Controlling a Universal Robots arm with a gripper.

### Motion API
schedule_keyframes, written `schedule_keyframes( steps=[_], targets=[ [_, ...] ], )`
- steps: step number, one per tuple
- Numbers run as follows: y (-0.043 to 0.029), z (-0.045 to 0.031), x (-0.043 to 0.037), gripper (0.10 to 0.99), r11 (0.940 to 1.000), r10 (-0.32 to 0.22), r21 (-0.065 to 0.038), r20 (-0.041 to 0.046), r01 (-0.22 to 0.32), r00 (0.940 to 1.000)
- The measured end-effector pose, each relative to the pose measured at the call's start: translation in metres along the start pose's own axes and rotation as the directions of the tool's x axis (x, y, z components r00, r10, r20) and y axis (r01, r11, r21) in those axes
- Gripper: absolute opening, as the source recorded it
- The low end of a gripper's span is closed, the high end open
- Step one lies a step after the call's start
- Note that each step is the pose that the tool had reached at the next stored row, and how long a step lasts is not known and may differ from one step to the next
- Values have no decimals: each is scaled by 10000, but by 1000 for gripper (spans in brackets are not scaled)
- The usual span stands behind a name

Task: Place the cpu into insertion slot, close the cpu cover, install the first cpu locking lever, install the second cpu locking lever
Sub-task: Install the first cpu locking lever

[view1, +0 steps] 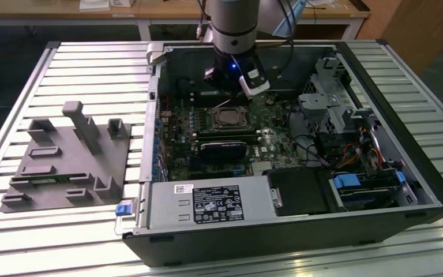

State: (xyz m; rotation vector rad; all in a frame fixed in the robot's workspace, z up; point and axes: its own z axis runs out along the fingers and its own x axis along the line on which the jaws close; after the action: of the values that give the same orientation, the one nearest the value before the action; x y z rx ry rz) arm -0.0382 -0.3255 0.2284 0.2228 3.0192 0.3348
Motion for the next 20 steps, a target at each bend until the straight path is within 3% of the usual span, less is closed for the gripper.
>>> schedule_keyframes(
  steps=[13, 15, 18, 20],
  targets=[
    [49, 115, 29, 106, 9999, -73, 149, 256, 69, 9996],
    [48, 127, 42, 106, 9998, -95, 162, 349, 90, 9993],
    [40, 140, 74, 106, 9998, -149, 156, 577, 140, 9982],
    [37, 148, 93, 106, 9998, -170, 145, 686, 161, 9975]
  ],
)
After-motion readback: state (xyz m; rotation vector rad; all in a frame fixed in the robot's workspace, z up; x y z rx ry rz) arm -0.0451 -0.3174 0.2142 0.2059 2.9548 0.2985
